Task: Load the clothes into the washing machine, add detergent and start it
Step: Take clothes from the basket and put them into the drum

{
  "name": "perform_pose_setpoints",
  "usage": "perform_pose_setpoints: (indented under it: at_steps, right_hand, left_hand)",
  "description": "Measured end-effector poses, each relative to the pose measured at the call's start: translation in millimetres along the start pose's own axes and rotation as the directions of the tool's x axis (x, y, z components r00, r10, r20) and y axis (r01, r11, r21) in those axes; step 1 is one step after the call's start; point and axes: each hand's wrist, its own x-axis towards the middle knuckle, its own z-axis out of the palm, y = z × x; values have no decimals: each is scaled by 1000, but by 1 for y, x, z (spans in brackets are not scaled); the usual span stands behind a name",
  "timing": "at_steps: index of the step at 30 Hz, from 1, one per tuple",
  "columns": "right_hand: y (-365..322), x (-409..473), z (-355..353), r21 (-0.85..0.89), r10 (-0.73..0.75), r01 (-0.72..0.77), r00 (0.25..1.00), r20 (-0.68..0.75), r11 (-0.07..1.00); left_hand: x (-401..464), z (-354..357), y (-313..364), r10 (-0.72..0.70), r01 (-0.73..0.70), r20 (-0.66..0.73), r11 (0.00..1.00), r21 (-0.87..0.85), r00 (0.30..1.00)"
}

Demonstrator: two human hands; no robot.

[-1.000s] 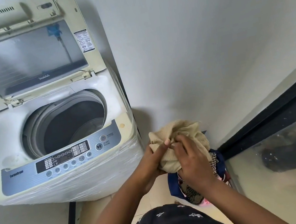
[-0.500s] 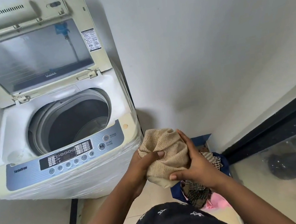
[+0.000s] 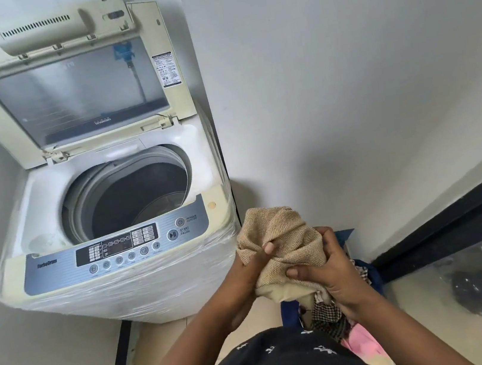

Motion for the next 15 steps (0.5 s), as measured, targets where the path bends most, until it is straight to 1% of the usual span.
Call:
perform_pose_setpoints:
  at_steps: [1,2,4,7,9,10,12,13,15]
  right_hand:
    - [-1,2,2,-3,2,-1,1000,13,1000]
    - [-2,4,4,-7,2,-2,1000,24,1000]
    - [-2,10,12,-11,8,-8,1000,26,1000]
    - [-2,16,25,27,66,-66,998,17,997]
    - [-4,20,34,54,141,-146,986,94,988]
    - [-5,21,37,74,180,-192,974,140,979]
    - [-6,26,46,121,221,-249,953,206,961]
    - [-8,29,53,121,216,-244,954,209,962]
    - [-9,38,67,69,181,-193,971,155,979]
  left_hand:
    - [-4,-1,1,-18,21,54,998,-56,998]
    - [-8,-2,3,-13,17,51,997,-69,999]
    - [-11,-4,5,66,-69,-60,996,-56,996]
    - [-13,-10,10,165,-174,-278,985,-9,946]
    - [-14,-18,10,184,-197,-380,980,4,906]
    - [-14,-23,8,181,-200,-410,980,-3,894]
    - [-15,-33,7,184,-212,-443,977,-13,877]
    - [-15,-38,7,191,-216,-449,976,-5,873]
    - [-14,-45,11,224,-239,-439,971,21,870]
